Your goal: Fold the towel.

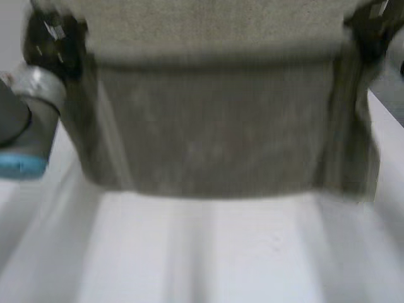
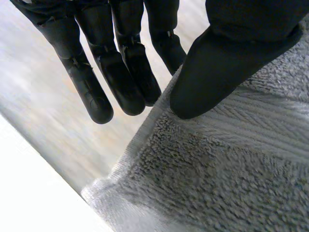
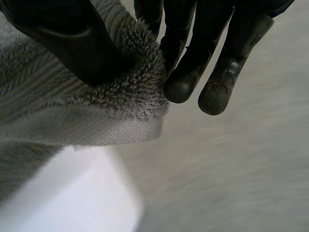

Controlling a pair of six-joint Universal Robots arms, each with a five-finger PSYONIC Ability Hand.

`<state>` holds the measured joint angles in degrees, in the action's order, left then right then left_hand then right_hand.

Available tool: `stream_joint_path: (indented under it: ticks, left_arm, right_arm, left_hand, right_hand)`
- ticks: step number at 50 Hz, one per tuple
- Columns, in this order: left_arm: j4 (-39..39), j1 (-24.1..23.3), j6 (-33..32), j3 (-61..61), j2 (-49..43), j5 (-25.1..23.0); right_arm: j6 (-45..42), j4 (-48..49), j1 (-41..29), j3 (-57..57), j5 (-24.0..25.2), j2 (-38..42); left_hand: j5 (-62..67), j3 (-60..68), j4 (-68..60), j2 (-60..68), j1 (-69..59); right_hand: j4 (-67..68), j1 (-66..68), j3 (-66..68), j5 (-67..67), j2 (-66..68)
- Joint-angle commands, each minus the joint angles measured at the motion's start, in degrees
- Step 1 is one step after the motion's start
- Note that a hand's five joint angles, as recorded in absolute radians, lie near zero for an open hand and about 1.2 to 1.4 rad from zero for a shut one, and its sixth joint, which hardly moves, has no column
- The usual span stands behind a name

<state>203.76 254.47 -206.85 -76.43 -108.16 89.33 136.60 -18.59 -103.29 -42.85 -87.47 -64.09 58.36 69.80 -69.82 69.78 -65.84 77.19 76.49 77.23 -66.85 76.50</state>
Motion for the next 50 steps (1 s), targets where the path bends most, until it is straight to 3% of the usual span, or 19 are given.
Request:
stream_joint_path:
  ticks: [1,5,8,12,20,25,30,35,37,38,39,41,44,50]
  left_arm:
    - [15.71,0.59,7.69,3.92,7.52,2.78]
    - [14.32,1.38,10.67,-0.81,9.81,2.60]
    - [11.50,2.00,10.86,-5.02,9.37,2.51]
    - [10.78,2.09,10.59,-13.98,7.71,1.11]
    - [11.05,2.70,9.98,-24.89,-0.10,-0.65]
    - [10.79,2.79,9.98,-27.89,-6.08,-0.74]
    - [10.52,2.88,9.71,-29.13,-7.86,-0.91]
    - [10.35,3.23,9.01,-29.30,-6.02,-0.91]
    - [10.43,3.40,9.01,-29.48,-5.05,-0.83]
    - [10.43,3.49,9.01,-29.65,-4.44,-0.91]
    - [10.43,3.58,9.10,-29.83,-4.08,-0.91]
    - [10.35,3.58,9.10,-30.09,-3.73,-0.91]
    - [10.35,3.49,9.10,-30.62,-2.77,-0.91]
    - [10.70,3.49,9.10,-31.94,-1.88,-0.91]
  right_arm:
    - [14.40,13.76,0.37,0.92,-0.07,-6.75]
    - [13.52,6.15,1.95,-3.02,6.85,-6.84]
    - [12.03,1.30,2.21,-6.88,9.23,-6.75]
    - [10.00,1.98,2.39,-11.38,9.68,-6.40]
    - [5.26,13.76,2.39,-28.79,11.09,-4.56]
    - [-1.14,27.26,1.95,-42.91,12.24,1.57]
    - [-8.78,30.02,1.86,-47.50,11.09,5.99]
    - [-10.92,29.93,1.95,-49.70,9.25,3.11]
    - [-10.21,29.93,2.12,-50.49,8.80,0.89]
    - [-8.99,29.93,2.21,-51.28,8.80,-0.85]
    - [-8.98,29.93,2.21,-51.29,8.80,-0.86]
    - [-5.40,29.93,2.39,-52.51,8.80,-3.31]
    - [-1.79,29.84,2.47,-53.13,8.54,-4.64]
    - [1.48,29.84,2.83,-53.92,8.45,-5.96]
  left_hand:
    - [11.64,10.20,-10.18,10.22,-14.16]
    - [11.64,10.20,-10.18,10.22,-14.16]
    - [11.64,10.20,-10.18,10.22,-14.16]
    - [11.64,10.20,-10.18,10.22,-14.16]
    - [11.64,10.20,-10.18,10.22,-14.16]
    - [11.64,10.20,-10.18,10.22,-14.16]
    - [11.64,10.20,-10.18,10.22,-14.16]
    - [11.64,10.20,-10.18,10.22,-14.16]
    - [11.64,10.20,-10.18,10.22,-14.16]
    - [11.64,10.20,-10.18,10.22,-14.16]
    - [11.64,10.20,-10.18,10.22,-14.16]
    - [11.64,10.20,-10.18,10.22,-14.16]
    - [11.64,10.20,-10.18,10.22,-14.16]
    - [11.64,10.20,-10.18,10.22,-14.16]
  right_hand:
    - [2.81,3.51,2.77,-3.15,3.50]
    - [2.81,3.51,2.77,-3.15,3.50]
    - [2.81,3.51,2.77,-3.15,3.50]
    - [2.81,3.51,2.77,-3.15,3.50]
    - [2.81,3.51,2.77,-3.15,3.50]
    - [2.81,3.51,2.77,-3.15,3.50]
    - [2.81,3.51,2.77,-3.15,3.50]
    - [2.81,3.51,2.77,-3.15,3.50]
    - [-4.69,-4.00,-4.74,4.36,-4.01]
    - [-20.85,-20.16,-20.89,20.51,-20.17]
    - [-21.01,-20.32,-21.05,20.67,-20.33]
    - [-34.08,-33.39,-34.13,33.75,-33.40]
    - [-43.51,-42.82,-43.55,43.18,-42.83]
    - [-46.92,-46.23,-46.96,46.58,-46.23]
